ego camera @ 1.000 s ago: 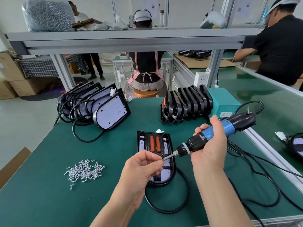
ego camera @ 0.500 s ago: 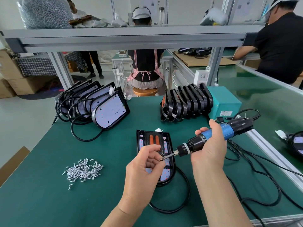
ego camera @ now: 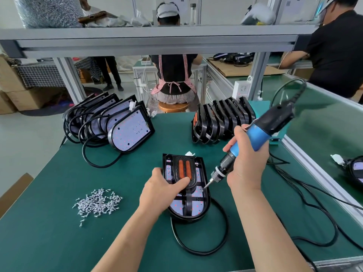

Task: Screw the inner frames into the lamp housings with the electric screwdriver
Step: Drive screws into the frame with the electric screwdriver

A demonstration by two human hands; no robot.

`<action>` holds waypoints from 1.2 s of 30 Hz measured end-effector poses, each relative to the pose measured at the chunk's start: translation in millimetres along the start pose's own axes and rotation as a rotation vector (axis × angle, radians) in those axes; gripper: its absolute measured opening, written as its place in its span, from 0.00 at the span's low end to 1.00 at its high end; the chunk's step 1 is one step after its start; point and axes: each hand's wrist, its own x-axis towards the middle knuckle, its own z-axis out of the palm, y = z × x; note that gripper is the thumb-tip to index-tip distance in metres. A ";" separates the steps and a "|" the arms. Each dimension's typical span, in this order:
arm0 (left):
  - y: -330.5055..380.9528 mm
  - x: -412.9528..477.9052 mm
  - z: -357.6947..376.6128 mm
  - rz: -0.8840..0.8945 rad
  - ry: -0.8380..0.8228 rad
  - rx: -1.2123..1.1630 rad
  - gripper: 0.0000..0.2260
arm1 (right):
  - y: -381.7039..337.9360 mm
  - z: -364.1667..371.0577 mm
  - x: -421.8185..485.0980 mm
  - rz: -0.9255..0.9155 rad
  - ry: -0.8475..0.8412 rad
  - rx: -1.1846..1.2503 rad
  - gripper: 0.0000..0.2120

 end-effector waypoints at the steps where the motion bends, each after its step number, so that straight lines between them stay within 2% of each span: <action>1: 0.5 -0.2 -0.1 0.003 -0.004 0.003 0.28 | 1.7 1.7 -1.1 -0.006 -0.027 -0.013 0.11; 14: 8.0 -4.4 -1.5 -0.037 -0.024 -0.050 0.33 | 16.9 10.0 -9.9 -0.007 -0.186 -0.094 0.11; 20: 3.7 0.6 1.5 -0.019 -0.001 -0.038 0.25 | 18.6 15.0 -8.9 -0.002 -0.250 -0.132 0.11; 23: 1.9 2.2 3.1 -0.011 0.005 -0.043 0.25 | 19.4 16.8 -11.0 -0.001 -0.298 -0.161 0.11; 32: -0.2 5.5 8.4 0.000 0.019 -0.094 0.26 | 21.5 24.3 -13.6 -0.033 -0.398 -0.187 0.09; 36: 0.5 1.9 7.7 -0.007 0.019 -0.134 0.30 | 24.3 21.8 -12.3 0.006 -0.408 -0.160 0.09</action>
